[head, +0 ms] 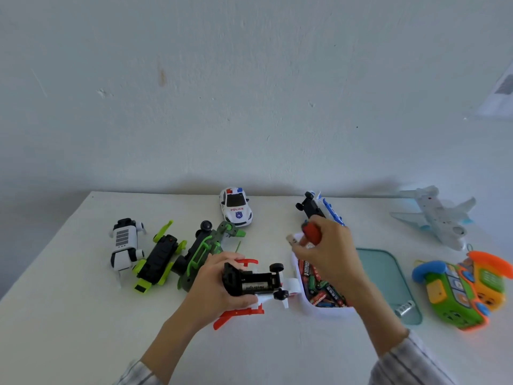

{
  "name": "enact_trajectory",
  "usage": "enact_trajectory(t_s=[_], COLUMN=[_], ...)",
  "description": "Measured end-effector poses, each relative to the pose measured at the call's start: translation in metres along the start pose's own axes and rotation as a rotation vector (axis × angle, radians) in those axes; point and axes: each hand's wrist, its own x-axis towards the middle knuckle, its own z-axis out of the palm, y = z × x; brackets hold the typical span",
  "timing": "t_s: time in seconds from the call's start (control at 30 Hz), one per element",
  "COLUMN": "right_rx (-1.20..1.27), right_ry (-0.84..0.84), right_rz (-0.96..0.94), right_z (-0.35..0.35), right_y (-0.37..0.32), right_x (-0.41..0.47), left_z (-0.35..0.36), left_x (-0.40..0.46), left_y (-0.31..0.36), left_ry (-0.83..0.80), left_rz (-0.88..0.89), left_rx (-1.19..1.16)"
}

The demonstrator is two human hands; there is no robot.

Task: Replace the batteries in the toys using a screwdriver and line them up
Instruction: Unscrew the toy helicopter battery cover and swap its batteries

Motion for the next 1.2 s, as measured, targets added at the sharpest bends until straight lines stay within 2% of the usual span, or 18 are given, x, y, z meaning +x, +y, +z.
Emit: enact_trajectory(t_s=[0.07, 0.13, 0.3, 0.5, 0.6, 0.73, 0.83, 0.93, 1.0, 1.1, 1.2], right_rx=[-0.006, -0.107, -0.201, -0.219, -0.287, -0.166, -0.144, 0.164, 0.268, 0.267, 0.164], right_ry=[0.128, 0.186, 0.134, 0.101, 0.185, 0.369, 0.443, 0.367, 0.283, 0.12, 0.031], right_rz=[0.155, 0.334, 0.733, 0.853, 0.759, 0.42, 0.156, 0.057, 0.038, -0.015, -0.071], right_z=[-0.021, -0.036, -0.046, -0.03, -0.031, -0.04, -0.038, -0.022, -0.006, 0.018, 0.031], right_y=[0.029, 0.063, 0.135, 0.152, 0.136, 0.07, 0.017, -0.022, -0.035, -0.039, -0.035], right_x=[0.007, 0.007, -0.018, -0.033, -0.029, -0.019, -0.02, -0.025, -0.029, -0.033, -0.032], left_z=[0.0, 0.0, 0.005, 0.003, 0.002, 0.003, 0.003, 0.004, 0.005, 0.005, 0.006], left_x=[-0.001, -0.002, -0.001, -0.001, -0.002, -0.005, -0.005, -0.004, -0.004, -0.004, -0.003], left_y=[0.0, -0.001, -0.005, -0.001, 0.0, 0.0, -0.001, -0.004, -0.006, -0.008, -0.008], left_ry=[0.003, 0.012, 0.049, 0.055, 0.037, 0.023, 0.028, 0.062, 0.072, 0.079, 0.087], left_rz=[0.006, 0.018, 0.065, 0.086, 0.086, 0.062, 0.081, 0.114, 0.12, 0.129, 0.123], left_rx=[-0.028, -0.041, 0.001, 0.026, 0.034, 0.019, 0.046, 0.156, 0.183, 0.197, 0.249])
